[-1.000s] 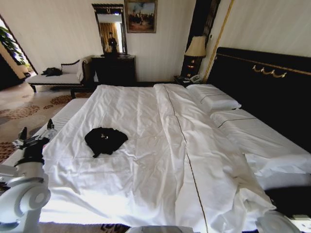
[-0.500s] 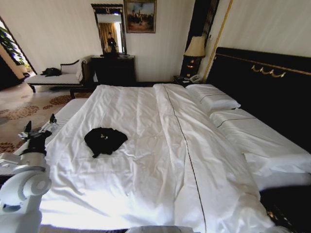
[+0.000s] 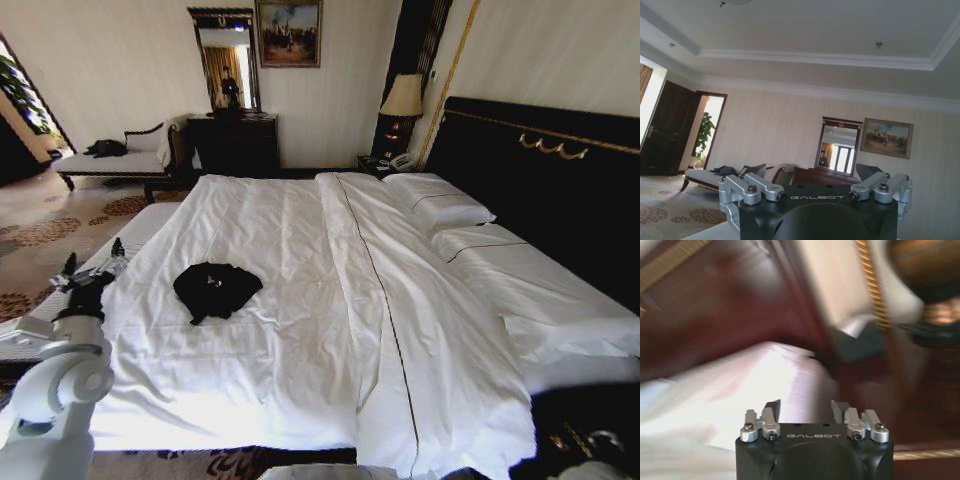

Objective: Fold the clothes on the bed.

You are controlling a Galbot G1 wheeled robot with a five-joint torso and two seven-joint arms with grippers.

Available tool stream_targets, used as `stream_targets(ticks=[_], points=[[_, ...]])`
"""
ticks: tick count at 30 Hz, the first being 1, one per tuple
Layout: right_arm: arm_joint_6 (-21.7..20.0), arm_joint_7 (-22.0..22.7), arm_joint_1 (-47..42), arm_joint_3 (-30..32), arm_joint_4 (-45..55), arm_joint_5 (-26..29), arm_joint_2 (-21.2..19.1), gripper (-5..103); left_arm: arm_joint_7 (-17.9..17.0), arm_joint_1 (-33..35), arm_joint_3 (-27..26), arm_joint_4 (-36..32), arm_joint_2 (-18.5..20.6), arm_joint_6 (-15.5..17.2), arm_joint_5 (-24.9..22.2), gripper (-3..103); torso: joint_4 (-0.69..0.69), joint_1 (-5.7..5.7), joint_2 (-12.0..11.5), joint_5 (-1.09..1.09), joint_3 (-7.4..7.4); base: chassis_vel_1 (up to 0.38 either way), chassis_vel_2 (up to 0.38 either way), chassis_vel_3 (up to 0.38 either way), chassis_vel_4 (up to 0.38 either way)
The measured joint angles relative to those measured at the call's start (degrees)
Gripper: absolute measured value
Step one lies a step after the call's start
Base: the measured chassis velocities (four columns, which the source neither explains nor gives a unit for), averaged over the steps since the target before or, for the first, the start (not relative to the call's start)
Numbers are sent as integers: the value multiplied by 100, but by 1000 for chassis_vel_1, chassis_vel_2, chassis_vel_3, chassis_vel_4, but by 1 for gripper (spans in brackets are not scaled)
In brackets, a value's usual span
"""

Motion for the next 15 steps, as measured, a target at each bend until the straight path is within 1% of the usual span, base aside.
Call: stream_targets(ticks=[1, 3, 4, 5, 6, 7, 8, 9, 10, 11, 12, 14, 15], points=[[-60, 86, 9, -5, 362, 95, -10, 63, 2, 25, -26, 1, 2, -13, -5, 100, 0, 0, 0, 2, 0, 0, 0, 0, 0], [-108, 190, 74, -170, 871, 86, -66, 74, 7, 81, -42, 26, 1, -27, -5, 100, 0, 0, 0, 2, 0, 0, 0, 0, 0], [-113, 202, 95, -274, 1017, 15, -91, 74, 7, 105, -35, 41, -3, -29, 0, 100, 0, 0, 0, 3, 0, 0, 0, 0, 0], [-113, 194, 119, -445, 1195, -162, -126, 80, 8, 141, -11, 60, -12, -30, 16, 100, 1, 0, 0, 5, 0, 0, 0, 0, 0], [-113, 194, 119, -445, 1195, -162, -126, 80, 8, 141, -11, 60, -12, -30, 16, 100, 1, 0, 0, 5, 0, 0, 0, 0, 0], [-102, 100, 131, -646, 1352, -442, -151, 85, 15, 177, 27, 79, -20, -39, 43, 100, 2, 0, 0, 4, 0, 0, 0, 0, 0], [24, -340, 82, -991, 1505, -1126, -136, 90, 77, 261, 135, 119, -28, -102, 125, 100, 1, 0, 0, 4, 0, 0, 0, 0, 0], [100, -544, 51, -1087, 1513, -1427, -119, 96, 113, 294, 172, 127, -30, -131, 148, 100, 1, 0, 0, 3, 0, 0, 0, 0, 0], [100, -544, 51, -1087, 1513, -1427, -119, 96, 113, 294, 172, 127, -30, -131, 148, 100, 1, 0, 0, 3, 0, 0, 0, 0, 0], [293, -949, -26, -1252, 1502, -2027, -86, 96, 183, 371, 236, 133, -37, -195, 180, 100, -1, 1, 0, 3, 0, 0, 0, 0, 0], [527, -1332, -107, -1382, 1449, -2556, -68, 98, 324, 477, 304, 129, -55, -275, 198, 100, -1, 1, 0, 3, 0, 0, 0, 0, 0], [896, -1832, -216, -1528, 1354, -3116, -60, 100, 560, 636, 374, 91, -95, -433, 277, 100, -1, 0, 0, 4, 0, 0, 0, 0, 0], [1167, -2212, -302, -1642, 1283, -3422, -75, 100, 726, 795, 450, 14, -156, -650, 499, 100, -1, 0, 0, 5, 0, 0, 0, 0, 0]])
